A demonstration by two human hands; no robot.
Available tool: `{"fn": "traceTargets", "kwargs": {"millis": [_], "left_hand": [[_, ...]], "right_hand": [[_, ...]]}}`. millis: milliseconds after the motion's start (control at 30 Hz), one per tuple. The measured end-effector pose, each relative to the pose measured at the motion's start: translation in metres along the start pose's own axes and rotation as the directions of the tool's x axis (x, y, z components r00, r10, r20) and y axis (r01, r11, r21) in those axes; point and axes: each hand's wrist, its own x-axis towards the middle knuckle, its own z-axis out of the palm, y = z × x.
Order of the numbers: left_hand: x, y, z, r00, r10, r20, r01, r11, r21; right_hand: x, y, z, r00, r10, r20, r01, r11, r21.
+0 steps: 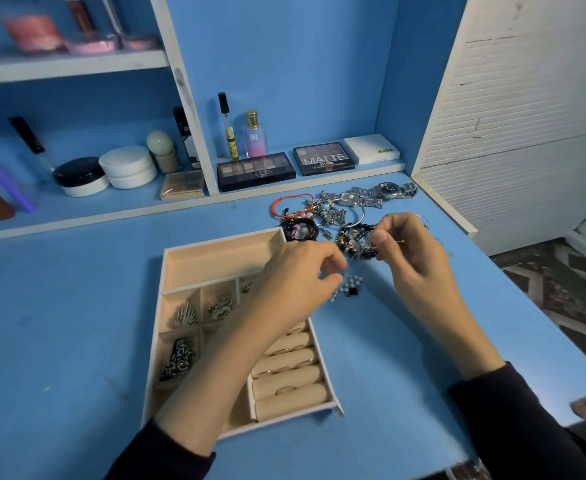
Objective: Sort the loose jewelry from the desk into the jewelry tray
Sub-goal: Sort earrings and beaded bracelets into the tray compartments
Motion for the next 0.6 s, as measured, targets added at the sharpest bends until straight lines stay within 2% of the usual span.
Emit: {"fn": "traceTargets", "kwargs": {"millis": [133,233,433,600], "left_hand": [[0.005,0.004,0.01,0.992,0.089,0.086,-0.099,0.986,0.132],[0.008,0.006,0.015,0.99,0.106,0.097,-0.128,0.959,0.255],[0.01,0.009,0.016,0.984,0.147,0.103,-0.174,0.927,0.331],[0.006,0.014,0.017,0.955,0.273,0.112,-0.292,0.811,0.507]], "right_hand": [[0.0,0.0,-0.001,0.999,0.036,-0.018,-0.034,0.993,0.112],[0.0,0.0,-0.002,0.999,0.042,-0.022,-0.038,0.99,0.139],[0.001,0.0,0.0,0.998,0.051,-0.03,-0.046,0.989,0.143],[0.001,0.001,-0.001,0.997,0.05,-0.067,-0.042,0.993,0.11]]}}
